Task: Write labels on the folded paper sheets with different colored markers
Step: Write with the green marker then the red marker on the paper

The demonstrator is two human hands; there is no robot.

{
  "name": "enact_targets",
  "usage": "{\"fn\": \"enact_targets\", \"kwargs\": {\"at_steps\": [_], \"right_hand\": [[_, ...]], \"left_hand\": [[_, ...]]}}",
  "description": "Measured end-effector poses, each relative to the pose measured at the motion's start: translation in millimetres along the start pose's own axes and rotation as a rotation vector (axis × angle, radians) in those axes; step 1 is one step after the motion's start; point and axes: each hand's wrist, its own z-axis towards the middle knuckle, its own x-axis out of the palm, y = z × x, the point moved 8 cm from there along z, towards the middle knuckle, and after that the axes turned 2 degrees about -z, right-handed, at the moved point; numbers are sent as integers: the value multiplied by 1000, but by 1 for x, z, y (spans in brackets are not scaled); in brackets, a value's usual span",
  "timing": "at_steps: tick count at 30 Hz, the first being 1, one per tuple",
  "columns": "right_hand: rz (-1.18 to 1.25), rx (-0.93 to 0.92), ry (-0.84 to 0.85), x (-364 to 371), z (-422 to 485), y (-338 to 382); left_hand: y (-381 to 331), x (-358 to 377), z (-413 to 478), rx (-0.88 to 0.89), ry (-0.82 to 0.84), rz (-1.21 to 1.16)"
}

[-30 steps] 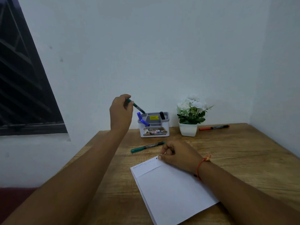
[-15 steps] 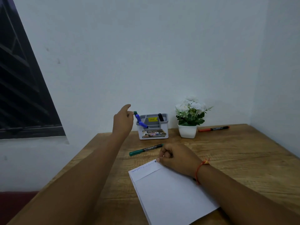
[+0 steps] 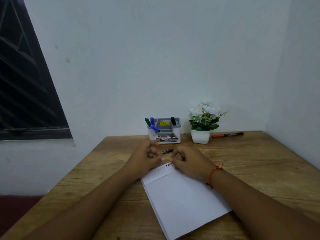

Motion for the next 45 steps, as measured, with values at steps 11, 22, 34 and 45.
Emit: {"fn": "enact_targets", "kwargs": {"at_steps": [11, 22, 34, 45], "right_hand": [[-224, 252, -260, -61, 5, -42], [-665, 517, -143, -97, 12, -138], [-807, 461, -127, -98, 29, -144], [-697, 442, 106, -89, 24, -121]], "left_hand": [[3, 21, -3, 83, 223, 196], [4, 22, -3, 56, 246, 182], [8, 22, 1, 50, 260, 176], [3, 21, -3, 54, 261, 186]]}}
